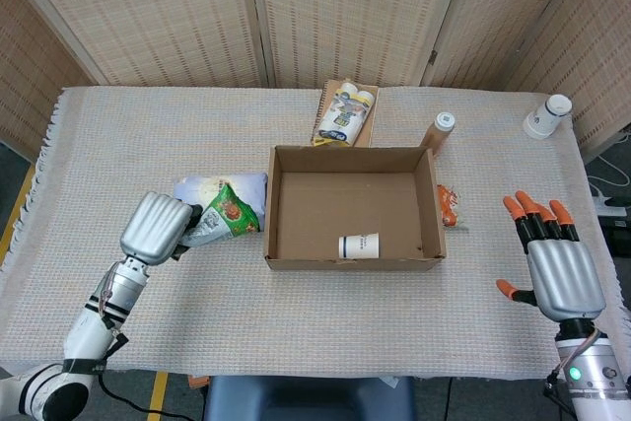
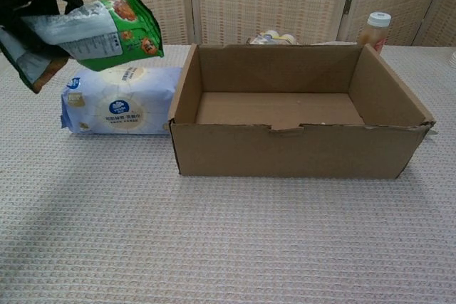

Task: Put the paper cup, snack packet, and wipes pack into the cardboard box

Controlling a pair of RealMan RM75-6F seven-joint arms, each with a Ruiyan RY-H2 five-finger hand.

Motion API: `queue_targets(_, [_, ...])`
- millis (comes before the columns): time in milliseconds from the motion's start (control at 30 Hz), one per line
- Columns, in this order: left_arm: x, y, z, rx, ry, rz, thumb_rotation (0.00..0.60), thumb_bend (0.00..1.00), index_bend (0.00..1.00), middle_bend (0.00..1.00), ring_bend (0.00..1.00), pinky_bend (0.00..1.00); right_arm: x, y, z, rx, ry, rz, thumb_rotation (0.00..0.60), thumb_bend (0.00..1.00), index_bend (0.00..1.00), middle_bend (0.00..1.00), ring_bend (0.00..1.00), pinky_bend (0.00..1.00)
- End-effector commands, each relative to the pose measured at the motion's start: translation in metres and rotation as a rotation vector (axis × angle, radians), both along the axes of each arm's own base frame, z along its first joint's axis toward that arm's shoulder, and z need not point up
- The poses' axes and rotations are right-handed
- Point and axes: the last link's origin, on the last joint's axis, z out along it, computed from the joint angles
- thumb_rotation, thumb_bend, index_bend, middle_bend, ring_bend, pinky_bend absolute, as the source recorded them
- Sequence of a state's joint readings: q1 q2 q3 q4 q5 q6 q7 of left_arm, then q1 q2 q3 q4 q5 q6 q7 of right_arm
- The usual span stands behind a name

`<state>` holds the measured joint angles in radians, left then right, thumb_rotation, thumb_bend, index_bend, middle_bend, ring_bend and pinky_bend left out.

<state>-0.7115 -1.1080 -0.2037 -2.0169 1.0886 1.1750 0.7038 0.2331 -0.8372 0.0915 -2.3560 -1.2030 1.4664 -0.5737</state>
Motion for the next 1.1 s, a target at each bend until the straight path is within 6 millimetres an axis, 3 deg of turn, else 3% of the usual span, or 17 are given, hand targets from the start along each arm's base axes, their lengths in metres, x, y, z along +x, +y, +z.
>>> queue_targets(33, [0.044, 0.010, -0.008, -0.005, -0.010, -0.091, 0.600, 0.48, 0.83, 0.96, 0.81, 0.93, 0.000, 0.001, 0.001, 0.000, -0.001, 0.005, 0.600, 0.07, 0.02, 0.00, 0.00, 0.00])
queue_targets(400, [0.131, 0.034, -0.076, -0.025, -0.207, -0.184, 0.600, 0.48, 0.83, 0.96, 0.81, 0.92, 0.000, 0.002, 0.007, -0.020, -0.007, 0.014, 0.600, 0.07, 0.02, 0.00, 0.00, 0.00])
queue_targets(767, [0.151, 0.036, -0.131, -0.030, -0.353, -0.163, 0.600, 0.47, 0.80, 0.93, 0.77, 0.88, 0.001, 0.004, 0.005, -0.016, -0.006, 0.018, 0.600, 0.07, 0.02, 0.00, 0.00, 0.00])
queue_targets(833, [0.148, 0.035, -0.141, -0.062, -0.330, -0.146, 0.600, 0.43, 0.66, 0.76, 0.62, 0.77, 0.001, 0.004, 0.005, -0.014, -0.007, 0.020, 0.600, 0.07, 0.02, 0.00, 0.00, 0.00])
queue_targets(867, [0.146, 0.035, -0.146, -0.085, -0.306, -0.134, 0.600, 0.39, 0.53, 0.62, 0.50, 0.66, 0.001, 0.004, 0.005, -0.013, -0.006, 0.020, 0.600, 0.07, 0.02, 0.00, 0.00, 0.00])
queue_targets(900, [0.144, 0.035, -0.150, -0.112, -0.275, -0.117, 0.600, 0.33, 0.33, 0.41, 0.31, 0.49, 0.001, 0.004, 0.005, -0.013, -0.006, 0.020, 0.600, 0.07, 0.02, 0.00, 0.00, 0.00])
queue_targets(967, [0.148, 0.034, -0.151, -0.139, -0.283, -0.103, 0.600, 0.25, 0.05, 0.09, 0.05, 0.23, 0.001, 0.004, 0.005, -0.013, -0.006, 0.017, 0.600, 0.07, 0.02, 0.00, 0.00, 0.00])
queue_targets(1000, [0.149, 0.033, -0.152, -0.148, -0.303, -0.097, 0.600, 0.23, 0.00, 0.01, 0.00, 0.16, 0.000, 0.004, 0.005, -0.015, -0.006, 0.016, 0.600, 0.07, 0.02, 0.00, 0.00, 0.00])
queue_targets(1100, [0.150, 0.032, -0.153, -0.147, -0.313, -0.104, 0.600, 0.18, 0.00, 0.00, 0.00, 0.11, 0.000, 0.003, 0.006, -0.020, -0.007, 0.015, 0.600, 0.07, 0.02, 0.00, 0.00, 0.00])
